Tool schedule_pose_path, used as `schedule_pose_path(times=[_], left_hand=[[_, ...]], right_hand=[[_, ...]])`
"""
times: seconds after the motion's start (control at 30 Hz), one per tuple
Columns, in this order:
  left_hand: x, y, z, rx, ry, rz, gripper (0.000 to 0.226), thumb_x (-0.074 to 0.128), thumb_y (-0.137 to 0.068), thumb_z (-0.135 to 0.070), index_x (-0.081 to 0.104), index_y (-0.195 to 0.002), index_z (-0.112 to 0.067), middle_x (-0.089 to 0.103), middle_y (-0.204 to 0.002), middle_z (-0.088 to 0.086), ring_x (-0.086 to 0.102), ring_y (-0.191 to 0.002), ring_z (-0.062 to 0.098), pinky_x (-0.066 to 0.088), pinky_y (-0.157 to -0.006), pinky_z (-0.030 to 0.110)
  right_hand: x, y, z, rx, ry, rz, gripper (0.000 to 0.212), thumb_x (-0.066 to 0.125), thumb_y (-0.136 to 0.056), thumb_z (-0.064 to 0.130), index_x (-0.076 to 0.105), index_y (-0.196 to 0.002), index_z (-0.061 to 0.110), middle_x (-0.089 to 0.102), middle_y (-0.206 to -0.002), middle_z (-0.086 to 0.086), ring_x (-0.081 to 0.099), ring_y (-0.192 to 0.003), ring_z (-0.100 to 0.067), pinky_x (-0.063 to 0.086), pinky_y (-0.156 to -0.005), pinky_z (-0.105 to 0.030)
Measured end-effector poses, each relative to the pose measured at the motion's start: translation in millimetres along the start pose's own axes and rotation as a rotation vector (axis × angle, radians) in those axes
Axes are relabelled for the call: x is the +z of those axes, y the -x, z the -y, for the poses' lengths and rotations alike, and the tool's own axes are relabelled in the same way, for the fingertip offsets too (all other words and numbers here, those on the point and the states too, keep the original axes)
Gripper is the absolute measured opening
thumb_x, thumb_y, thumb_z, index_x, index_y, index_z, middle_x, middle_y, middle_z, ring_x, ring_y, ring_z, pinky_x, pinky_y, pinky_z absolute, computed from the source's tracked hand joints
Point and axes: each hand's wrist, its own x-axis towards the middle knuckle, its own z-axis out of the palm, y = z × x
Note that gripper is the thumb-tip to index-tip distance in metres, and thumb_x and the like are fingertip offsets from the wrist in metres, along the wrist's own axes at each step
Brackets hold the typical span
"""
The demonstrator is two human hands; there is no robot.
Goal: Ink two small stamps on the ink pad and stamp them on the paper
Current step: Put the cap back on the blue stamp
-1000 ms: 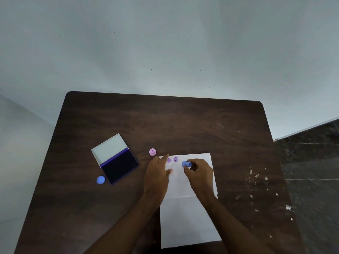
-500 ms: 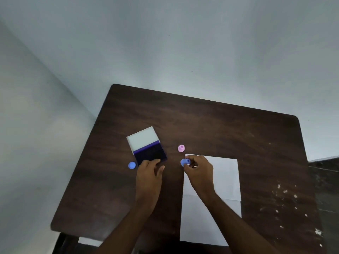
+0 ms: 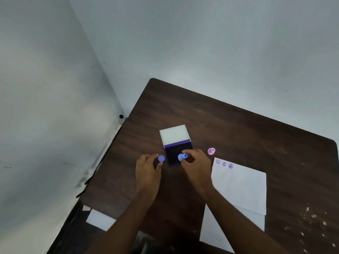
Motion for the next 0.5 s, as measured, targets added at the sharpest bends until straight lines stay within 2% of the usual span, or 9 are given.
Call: schedule_pose_path(times=[0.2,0.4,0.5], left_hand=[[8.8,-9.6,10.4,-0.039,-0.039,0.077,0.044,0.070,-0.087,-0.030,0.058,-0.128,-0.021,0.057,-0.129,0.000,0.049,-0.120,0.016,0.038,-0.102,0.029],[17.6,-12.6,13.2,0.028,-0.057,0.099,0.049,0.074,-0.083,-0.024,0.059,-0.129,-0.018,0.055,-0.127,0.003,0.048,-0.117,0.017,0.037,-0.098,0.026],[21.5,-15.0,12.5,0.019,-0.034,0.120,0.049,0.073,-0.084,-0.023,0.058,-0.130,-0.014,0.055,-0.129,0.006,0.048,-0.119,0.021,0.038,-0.101,0.030]], right_hand=[[11.8,1.0,8.8,-0.061,0.011,-0.020,0.025,0.073,-0.079,0.011,0.068,-0.102,0.004,0.070,-0.099,-0.013,0.055,-0.084,-0.010,0.048,-0.083,-0.027],[15.1,-1.5,9.3,-0.035,0.034,-0.001,0.027,0.073,-0.079,0.013,0.067,-0.104,0.006,0.070,-0.103,-0.014,0.056,-0.087,-0.012,0.044,-0.084,-0.026],[14.9,-2.9,7.1,-0.007,0.036,-0.006,0.027,0.073,-0.080,0.014,0.067,-0.105,0.004,0.069,-0.104,-0.015,0.054,-0.087,-0.011,0.042,-0.084,-0.025]])
